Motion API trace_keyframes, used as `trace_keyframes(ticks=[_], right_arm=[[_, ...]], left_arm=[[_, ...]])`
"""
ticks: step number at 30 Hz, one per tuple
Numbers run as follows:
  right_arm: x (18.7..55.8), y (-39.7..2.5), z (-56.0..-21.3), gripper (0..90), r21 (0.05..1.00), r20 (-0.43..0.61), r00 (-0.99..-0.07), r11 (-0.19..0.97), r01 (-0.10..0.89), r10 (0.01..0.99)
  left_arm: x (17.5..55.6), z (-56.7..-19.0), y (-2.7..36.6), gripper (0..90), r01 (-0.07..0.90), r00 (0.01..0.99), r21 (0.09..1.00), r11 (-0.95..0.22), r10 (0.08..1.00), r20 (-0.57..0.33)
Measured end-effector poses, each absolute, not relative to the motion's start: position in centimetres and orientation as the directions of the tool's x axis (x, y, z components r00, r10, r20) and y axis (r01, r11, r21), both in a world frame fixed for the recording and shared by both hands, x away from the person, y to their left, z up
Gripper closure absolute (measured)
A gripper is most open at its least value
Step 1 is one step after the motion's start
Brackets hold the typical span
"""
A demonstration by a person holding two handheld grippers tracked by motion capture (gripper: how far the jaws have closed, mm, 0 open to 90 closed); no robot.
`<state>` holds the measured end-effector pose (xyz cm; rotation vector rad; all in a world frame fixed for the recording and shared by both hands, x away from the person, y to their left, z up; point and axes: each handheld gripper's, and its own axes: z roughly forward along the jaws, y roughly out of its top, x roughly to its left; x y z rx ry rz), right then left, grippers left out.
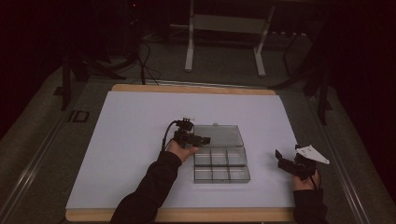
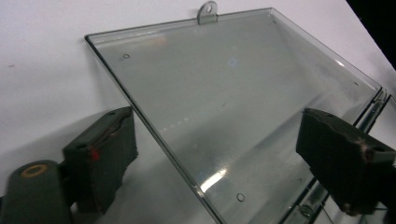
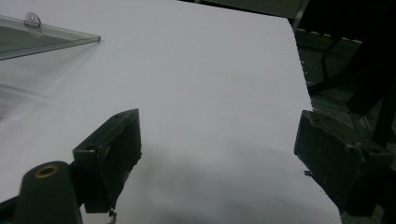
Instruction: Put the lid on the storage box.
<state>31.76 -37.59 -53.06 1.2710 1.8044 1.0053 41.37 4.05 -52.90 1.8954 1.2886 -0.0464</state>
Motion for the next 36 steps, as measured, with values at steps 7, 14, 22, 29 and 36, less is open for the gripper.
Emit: trace_keyframes(ticks=[7, 14, 22, 29, 36], right_arm=[[31.8, -37.6, -53.1, 14.7, 0.883, -0.114, -0.273, 0.224, 0.412, 0.955], [31.8, -37.6, -53.1, 14.6, 0.882, -0.115, -0.27, 0.223, 0.415, 0.956], [32.0, -37.6, -53.0, 14.6, 0.876, -0.106, -0.269, 0.217, 0.43, 0.957], [32.0, -37.0, -52.9, 14.6, 0.864, -0.145, -0.29, 0.264, 0.428, 0.946], [32.0, -35.6, -51.7, 14.5, 0.87, -0.123, -0.363, 0.276, 0.408, 0.924]], left_arm=[[41.7, -52.8, 4.5, 22.8, 0.814, 0.461, 0.567, -0.125, 0.734, -0.5], [41.7, -53.1, 5.2, 36.8, 0.826, 0.46, 0.557, -0.085, 0.672, -0.58], [41.1, -52.3, 6.2, 55.1, 0.771, 0.518, 0.632, -0.076, 0.652, -0.554], [40.7, -51.8, 7.1, 65.9, 0.745, 0.548, 0.664, -0.056, 0.618, -0.564], [40.2, -51.3, 7.7, 75.1, 0.721, 0.581, 0.692, -0.048, 0.587, -0.564]])
